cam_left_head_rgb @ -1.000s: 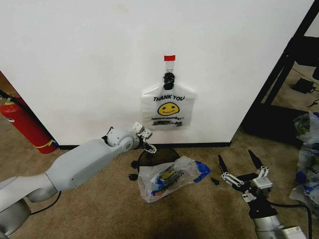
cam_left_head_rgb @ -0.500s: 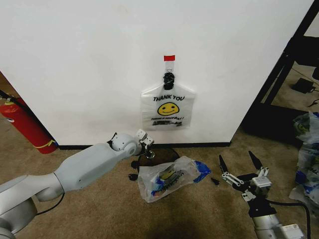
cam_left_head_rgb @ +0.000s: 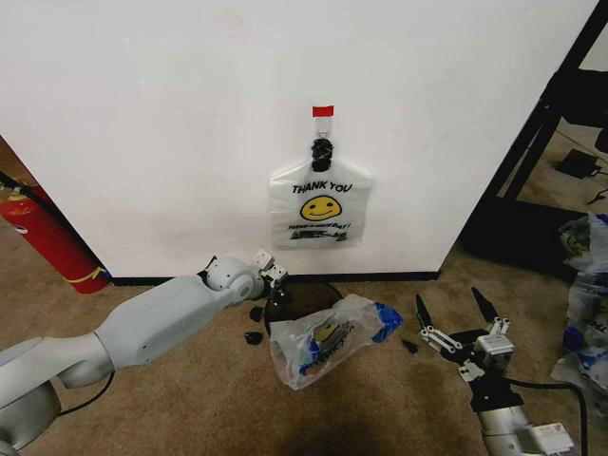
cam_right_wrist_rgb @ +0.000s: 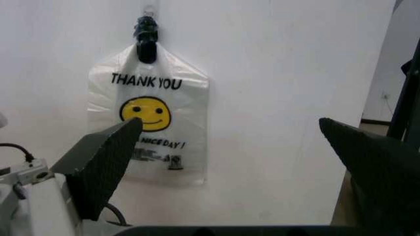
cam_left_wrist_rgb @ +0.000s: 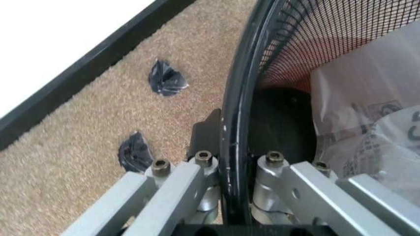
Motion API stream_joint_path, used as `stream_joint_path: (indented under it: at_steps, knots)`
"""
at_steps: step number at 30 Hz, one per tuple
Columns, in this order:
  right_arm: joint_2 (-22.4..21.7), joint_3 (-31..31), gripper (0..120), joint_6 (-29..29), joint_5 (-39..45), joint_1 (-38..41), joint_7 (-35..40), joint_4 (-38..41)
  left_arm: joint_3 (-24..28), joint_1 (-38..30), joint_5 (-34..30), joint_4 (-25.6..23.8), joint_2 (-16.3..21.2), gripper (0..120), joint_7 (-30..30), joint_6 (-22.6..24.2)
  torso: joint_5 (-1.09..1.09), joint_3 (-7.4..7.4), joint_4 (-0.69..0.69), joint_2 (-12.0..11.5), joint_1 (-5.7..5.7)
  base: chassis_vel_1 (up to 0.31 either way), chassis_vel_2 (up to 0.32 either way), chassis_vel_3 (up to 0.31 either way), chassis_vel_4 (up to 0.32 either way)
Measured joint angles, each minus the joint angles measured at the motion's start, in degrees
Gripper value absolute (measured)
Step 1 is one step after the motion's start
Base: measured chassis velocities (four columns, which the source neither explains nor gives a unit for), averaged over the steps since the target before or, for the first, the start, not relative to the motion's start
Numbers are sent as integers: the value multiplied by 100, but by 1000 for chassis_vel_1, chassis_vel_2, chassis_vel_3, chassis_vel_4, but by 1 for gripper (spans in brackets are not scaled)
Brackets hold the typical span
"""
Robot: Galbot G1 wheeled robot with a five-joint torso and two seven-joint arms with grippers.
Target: Pick up the garbage bag from the wall and place it over the trash bin.
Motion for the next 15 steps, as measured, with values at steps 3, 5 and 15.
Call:
stream_joint_path:
  at_steps: [3,5,15]
  knots:
    - [-8,-14,100,-36,9,27,34,-25,-353,287,-292,-136,48,1,-291,0,0,0,0,0,0,0,0,0,0]
    - [-12,-20,100,-47,12,34,43,-25,-444,368,-392,-183,71,1,-365,0,0,0,-1,0,0,0,0,0,0]
    - [-76,-121,100,-241,80,134,202,-34,-1202,1213,-1286,-1003,584,0,-1829,-14,-1,1,0,0,1,0,0,0,0]
